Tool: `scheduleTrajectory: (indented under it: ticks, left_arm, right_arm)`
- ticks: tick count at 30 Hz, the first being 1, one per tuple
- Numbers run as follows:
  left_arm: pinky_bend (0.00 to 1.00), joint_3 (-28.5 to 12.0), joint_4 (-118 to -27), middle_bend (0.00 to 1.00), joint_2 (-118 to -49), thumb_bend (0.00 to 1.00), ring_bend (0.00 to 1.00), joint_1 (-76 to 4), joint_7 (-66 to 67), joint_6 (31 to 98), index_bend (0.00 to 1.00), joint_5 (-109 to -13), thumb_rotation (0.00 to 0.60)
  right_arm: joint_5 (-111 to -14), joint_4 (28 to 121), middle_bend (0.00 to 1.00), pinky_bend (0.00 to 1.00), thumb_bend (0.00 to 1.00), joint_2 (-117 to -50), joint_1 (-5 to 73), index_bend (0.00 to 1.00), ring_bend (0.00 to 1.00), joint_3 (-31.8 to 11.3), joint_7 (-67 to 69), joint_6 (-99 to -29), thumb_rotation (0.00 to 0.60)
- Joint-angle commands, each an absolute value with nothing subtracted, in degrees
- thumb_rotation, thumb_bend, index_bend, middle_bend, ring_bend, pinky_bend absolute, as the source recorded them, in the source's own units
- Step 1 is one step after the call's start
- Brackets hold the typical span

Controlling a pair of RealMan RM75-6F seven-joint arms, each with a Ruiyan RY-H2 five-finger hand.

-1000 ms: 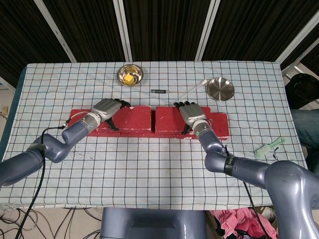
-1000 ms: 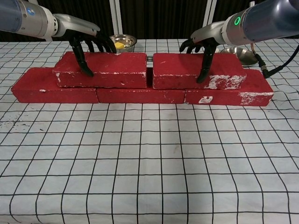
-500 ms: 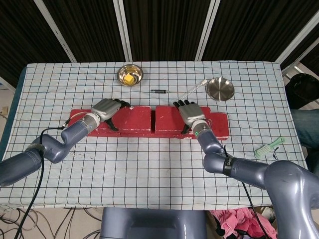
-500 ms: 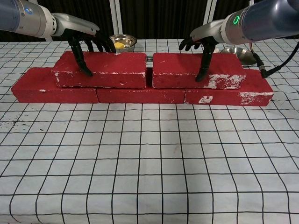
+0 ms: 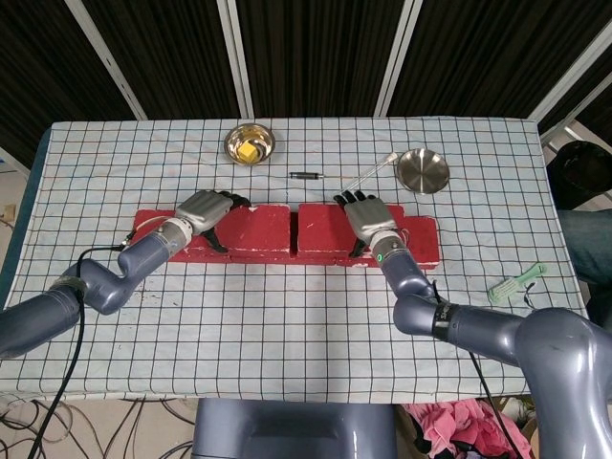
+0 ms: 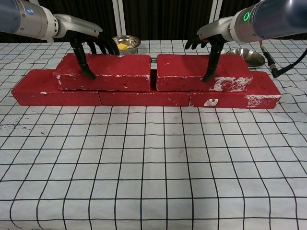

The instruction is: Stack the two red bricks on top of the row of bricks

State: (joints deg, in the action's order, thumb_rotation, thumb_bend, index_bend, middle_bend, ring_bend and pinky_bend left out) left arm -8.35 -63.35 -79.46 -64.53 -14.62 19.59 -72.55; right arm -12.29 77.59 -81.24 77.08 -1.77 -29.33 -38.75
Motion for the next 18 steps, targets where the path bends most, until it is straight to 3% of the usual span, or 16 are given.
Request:
scheduleTrajectory:
  ticks: [1, 18]
  left_arm:
    - [0.20, -8.24, -63.30, 0.18, -79.50, 0.07, 0.11, -64.60, -14.31, 19.31, 0.17, -72.23, 0.600]
    - [0.20, -8.18, -62.68, 0.18, -80.34, 0.05, 0.11, -65.29, -11.47, 19.12, 0.14, -69.38, 0.600]
  right_arm:
    - [-12.55, 78.50, 0.00, 0.11, 0.00, -80.50, 76.75, 0.01, 0.00, -2.07, -29.12, -39.30, 0.600]
    - [-13.03, 79.93, 0.00, 0.11, 0.00, -78.77, 75.41, 0.00, 0.00, -2.44, -28.98, -40.23, 0.600]
